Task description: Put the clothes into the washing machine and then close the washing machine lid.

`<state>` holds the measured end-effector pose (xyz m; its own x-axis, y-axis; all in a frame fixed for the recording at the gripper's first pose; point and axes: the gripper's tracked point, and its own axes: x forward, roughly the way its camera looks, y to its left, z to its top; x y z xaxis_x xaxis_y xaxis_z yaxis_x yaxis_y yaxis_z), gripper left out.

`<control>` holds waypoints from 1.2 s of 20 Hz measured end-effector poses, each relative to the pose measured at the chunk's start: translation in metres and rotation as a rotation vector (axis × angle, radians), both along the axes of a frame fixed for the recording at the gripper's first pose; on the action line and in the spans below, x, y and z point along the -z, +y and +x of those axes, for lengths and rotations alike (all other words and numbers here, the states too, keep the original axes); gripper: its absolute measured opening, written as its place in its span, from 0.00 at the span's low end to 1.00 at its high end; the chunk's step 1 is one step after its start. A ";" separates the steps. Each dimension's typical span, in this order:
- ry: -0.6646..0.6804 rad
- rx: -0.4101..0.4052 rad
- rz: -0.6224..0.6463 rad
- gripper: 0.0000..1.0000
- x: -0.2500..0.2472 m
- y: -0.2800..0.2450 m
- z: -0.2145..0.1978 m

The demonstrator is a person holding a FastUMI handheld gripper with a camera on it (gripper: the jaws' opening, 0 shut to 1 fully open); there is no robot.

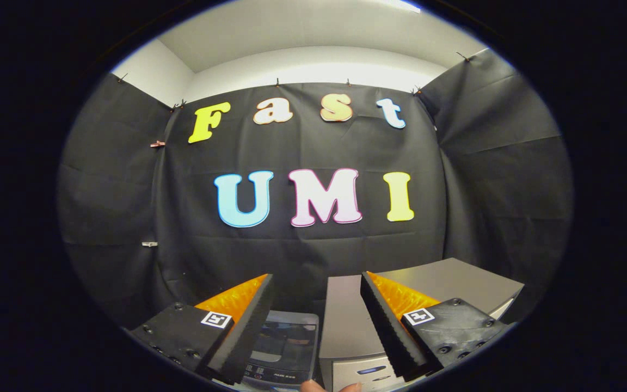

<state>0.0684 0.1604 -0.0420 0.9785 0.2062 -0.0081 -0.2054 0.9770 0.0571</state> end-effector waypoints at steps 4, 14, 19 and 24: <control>0.009 0.022 0.011 0.99 0.001 -0.014 -0.011; -0.019 0.066 -0.007 0.99 -0.009 -0.039 -0.025; 0.001 0.074 -0.005 0.99 -0.002 -0.043 -0.021; 0.012 0.074 -0.013 0.99 0.003 -0.043 -0.020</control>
<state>0.0484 0.1177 -0.0454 0.9909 0.1327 -0.0217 -0.1316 0.9902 0.0459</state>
